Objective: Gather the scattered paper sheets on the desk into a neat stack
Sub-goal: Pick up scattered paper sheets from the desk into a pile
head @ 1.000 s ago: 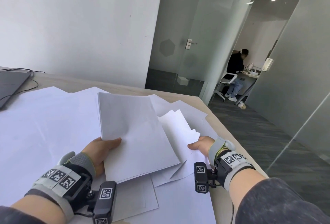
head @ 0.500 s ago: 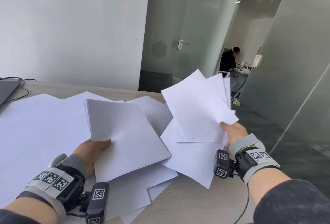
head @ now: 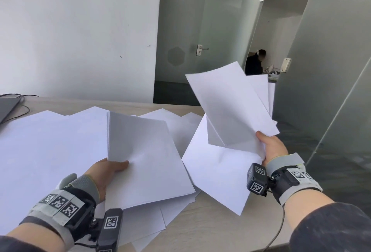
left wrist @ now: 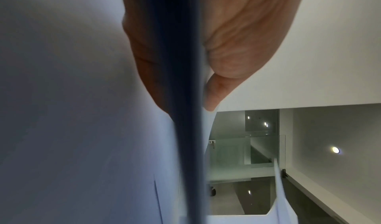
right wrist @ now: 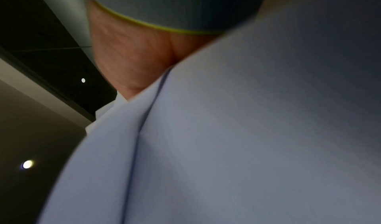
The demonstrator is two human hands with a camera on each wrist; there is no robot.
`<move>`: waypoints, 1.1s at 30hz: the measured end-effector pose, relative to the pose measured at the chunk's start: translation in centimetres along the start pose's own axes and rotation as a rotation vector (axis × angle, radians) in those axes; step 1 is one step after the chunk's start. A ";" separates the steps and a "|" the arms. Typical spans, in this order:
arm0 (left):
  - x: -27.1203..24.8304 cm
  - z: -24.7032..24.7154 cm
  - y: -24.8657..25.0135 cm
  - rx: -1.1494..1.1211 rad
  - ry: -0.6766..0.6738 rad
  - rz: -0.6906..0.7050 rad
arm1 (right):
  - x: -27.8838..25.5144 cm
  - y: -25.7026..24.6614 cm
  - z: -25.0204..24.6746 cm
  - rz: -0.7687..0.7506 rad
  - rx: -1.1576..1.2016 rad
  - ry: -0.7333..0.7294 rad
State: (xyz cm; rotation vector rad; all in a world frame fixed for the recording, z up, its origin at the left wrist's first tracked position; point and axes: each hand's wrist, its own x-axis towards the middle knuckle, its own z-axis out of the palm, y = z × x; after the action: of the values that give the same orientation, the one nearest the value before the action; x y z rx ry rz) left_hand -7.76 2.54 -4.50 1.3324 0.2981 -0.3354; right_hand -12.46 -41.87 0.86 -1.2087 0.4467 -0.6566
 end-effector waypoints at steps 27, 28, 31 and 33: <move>-2.2 2.2 -0.3 0.262 -0.266 -0.055 | -5.9 8.8 7.7 0.184 -0.324 -0.306; -2.1 2.2 -0.3 0.285 -0.265 -0.055 | -6.0 8.9 7.8 0.187 -0.331 -0.308; -1.7 2.2 -0.4 0.288 -0.196 -0.028 | -5.9 9.0 7.8 0.211 -0.323 -0.304; -1.4 2.2 -0.5 0.253 -0.150 -0.004 | -6.0 8.7 7.7 0.224 -0.302 -0.301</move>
State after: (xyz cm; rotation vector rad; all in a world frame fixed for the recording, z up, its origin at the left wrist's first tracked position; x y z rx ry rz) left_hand -9.20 0.33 -3.94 1.5457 0.1351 -0.4865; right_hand -10.04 -30.55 -5.25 -1.4900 0.4280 -0.2119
